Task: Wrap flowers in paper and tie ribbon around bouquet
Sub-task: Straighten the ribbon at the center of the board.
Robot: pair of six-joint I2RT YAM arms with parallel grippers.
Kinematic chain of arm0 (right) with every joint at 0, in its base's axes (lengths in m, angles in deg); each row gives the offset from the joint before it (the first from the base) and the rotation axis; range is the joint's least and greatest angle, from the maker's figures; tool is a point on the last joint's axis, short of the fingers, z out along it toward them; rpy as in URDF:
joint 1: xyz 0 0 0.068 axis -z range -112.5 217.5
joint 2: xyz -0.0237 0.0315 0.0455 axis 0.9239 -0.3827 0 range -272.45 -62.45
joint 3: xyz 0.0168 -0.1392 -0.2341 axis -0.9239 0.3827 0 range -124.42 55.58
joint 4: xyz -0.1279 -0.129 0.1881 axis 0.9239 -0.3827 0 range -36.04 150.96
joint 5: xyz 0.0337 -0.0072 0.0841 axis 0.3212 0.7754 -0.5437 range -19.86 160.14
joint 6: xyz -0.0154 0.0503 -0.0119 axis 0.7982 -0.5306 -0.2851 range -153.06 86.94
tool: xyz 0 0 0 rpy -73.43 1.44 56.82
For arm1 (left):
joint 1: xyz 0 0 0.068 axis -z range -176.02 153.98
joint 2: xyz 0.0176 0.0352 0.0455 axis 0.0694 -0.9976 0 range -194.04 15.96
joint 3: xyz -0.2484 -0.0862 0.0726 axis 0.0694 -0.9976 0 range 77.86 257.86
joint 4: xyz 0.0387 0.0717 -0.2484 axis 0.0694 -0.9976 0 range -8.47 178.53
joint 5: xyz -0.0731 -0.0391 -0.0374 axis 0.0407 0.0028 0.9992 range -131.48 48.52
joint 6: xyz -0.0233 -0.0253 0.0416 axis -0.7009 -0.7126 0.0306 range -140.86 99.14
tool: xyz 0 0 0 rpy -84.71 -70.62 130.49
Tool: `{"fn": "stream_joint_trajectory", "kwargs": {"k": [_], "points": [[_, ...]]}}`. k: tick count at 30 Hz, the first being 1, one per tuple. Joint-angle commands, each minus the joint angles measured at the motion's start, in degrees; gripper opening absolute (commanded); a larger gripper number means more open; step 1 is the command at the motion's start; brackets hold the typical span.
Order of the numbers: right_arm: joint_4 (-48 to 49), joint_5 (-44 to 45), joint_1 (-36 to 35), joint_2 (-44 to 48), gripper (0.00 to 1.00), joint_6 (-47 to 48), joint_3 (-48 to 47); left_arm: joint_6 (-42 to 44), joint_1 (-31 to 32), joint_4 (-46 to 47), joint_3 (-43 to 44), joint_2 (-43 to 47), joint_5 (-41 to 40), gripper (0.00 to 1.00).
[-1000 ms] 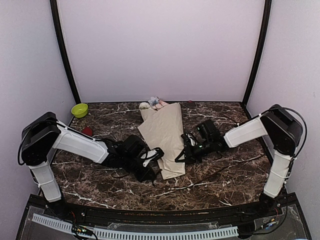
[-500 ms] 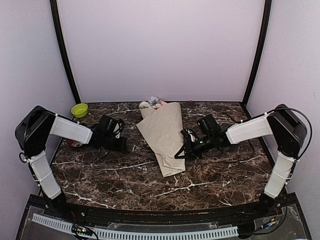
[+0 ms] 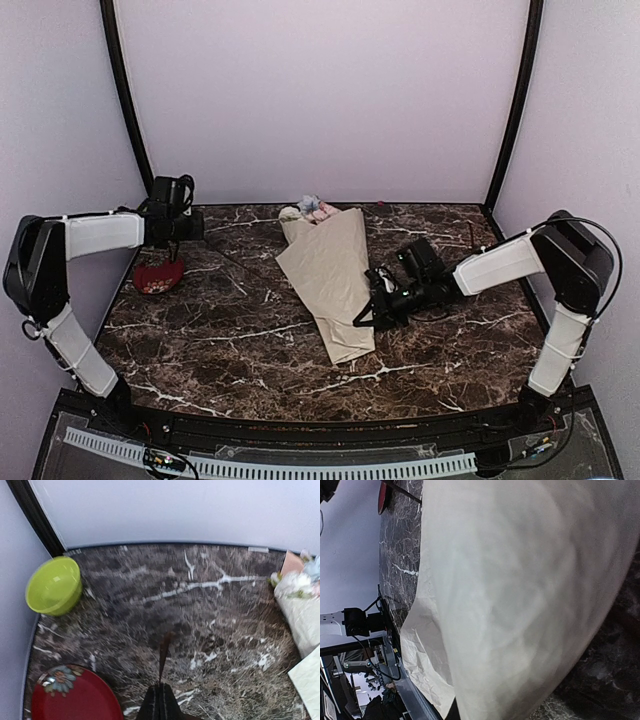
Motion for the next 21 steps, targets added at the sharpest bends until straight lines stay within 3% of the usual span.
{"fn": "stream_joint_trajectory", "kwargs": {"k": [1,10,21], "points": [[3.7,-0.2,-0.6,-1.4,0.0,0.3,0.4,6.6,0.4,-0.2,0.4,13.0,-1.2,0.0],[4.0,-0.3,-1.0,-3.7,0.0,0.7,-0.1,14.9,7.7,3.0,-0.3,25.6,7.3,0.0],[5.1,0.3,-1.8,-5.1,0.0,-0.1,-0.2,14.1,21.0,1.8,12.4,7.9,22.9,0.0]]}}
